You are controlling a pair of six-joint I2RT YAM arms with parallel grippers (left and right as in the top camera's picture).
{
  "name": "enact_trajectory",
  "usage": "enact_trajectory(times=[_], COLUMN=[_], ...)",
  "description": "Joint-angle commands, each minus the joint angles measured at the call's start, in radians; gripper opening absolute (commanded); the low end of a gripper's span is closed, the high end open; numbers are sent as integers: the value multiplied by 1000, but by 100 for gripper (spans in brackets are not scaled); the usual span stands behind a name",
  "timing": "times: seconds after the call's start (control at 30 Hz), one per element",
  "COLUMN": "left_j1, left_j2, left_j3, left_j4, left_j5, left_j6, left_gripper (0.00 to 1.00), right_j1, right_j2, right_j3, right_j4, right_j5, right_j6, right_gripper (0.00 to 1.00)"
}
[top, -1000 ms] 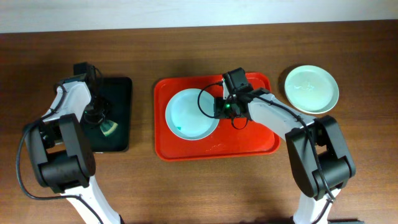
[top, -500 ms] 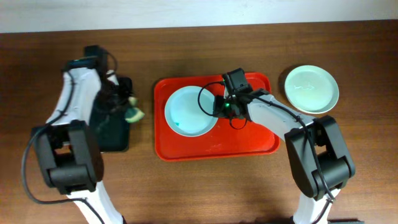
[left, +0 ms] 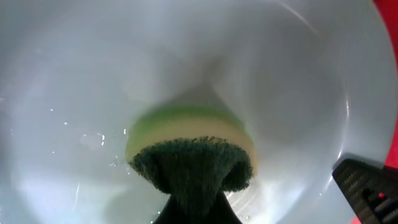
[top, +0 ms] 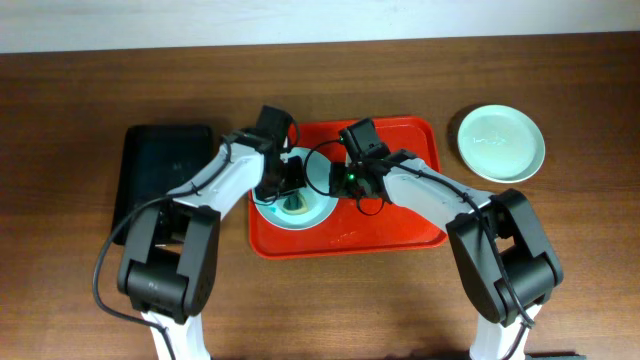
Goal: Clean dirty plates on tray and stack at the side
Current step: 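Scrub the remaining plate again with the sponge in the left gripper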
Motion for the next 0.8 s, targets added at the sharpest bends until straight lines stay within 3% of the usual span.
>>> enact_trajectory(times=[0.0, 0.17, 0.33, 0.4, 0.43, 0.53, 0.77], left_j1=[-47, -35, 18, 23, 22, 7, -37], left_j2=[-5, -18, -151, -204, -207, -185, -85], left_j3=[-80, -68, -43, -43, -43, -61, -184], left_j4=[34, -103, -157, -135, -113, -89, 68], left_j5=[-106, -395, -473, -337, -190, -16, 2], left_j6=[-32, -32, -33, -33, -32, -33, -60], left_gripper=[0, 0, 0, 0, 0, 0, 0], right_j1=[-1, -1, -1, -1, -1, -1, -1], right_j2=[-3, -3, -3, -3, -3, -3, -3], right_j3=[-2, -2, -2, -2, -2, -2, -2], right_j4=[8, 5, 4, 8, 12, 11, 16], right_j5=[16, 19, 24, 24, 24, 24, 24], right_j6=[7, 4, 4, 4, 5, 4, 4], right_gripper=[4, 4, 4, 4, 4, 4, 4])
